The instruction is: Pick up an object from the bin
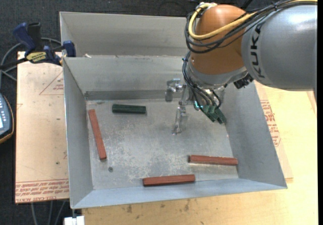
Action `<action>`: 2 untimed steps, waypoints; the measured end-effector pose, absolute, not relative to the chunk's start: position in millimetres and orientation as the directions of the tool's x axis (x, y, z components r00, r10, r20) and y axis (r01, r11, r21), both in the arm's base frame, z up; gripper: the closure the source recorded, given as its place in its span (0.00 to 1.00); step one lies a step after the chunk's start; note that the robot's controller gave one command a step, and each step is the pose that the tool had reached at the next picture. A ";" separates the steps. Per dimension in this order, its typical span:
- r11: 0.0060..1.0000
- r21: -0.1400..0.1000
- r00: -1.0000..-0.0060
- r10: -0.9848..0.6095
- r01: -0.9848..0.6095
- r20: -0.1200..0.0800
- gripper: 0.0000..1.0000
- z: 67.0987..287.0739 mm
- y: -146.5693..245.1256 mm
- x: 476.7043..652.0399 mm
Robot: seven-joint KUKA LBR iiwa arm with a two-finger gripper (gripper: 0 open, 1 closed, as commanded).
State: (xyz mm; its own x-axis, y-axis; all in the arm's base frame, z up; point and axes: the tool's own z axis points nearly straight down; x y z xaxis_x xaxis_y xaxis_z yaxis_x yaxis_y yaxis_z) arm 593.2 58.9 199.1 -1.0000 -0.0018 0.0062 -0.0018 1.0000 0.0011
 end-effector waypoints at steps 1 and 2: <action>0.999 0.003 -0.999 -0.052 -0.052 0.000 0.00 72.9 137.2 627.6; 0.995 0.003 -0.995 0.099 0.099 0.000 0.00 71.2 110.1 653.0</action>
Offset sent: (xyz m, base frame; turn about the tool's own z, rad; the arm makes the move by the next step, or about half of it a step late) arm 0.0349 0.0748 -0.1216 -0.0441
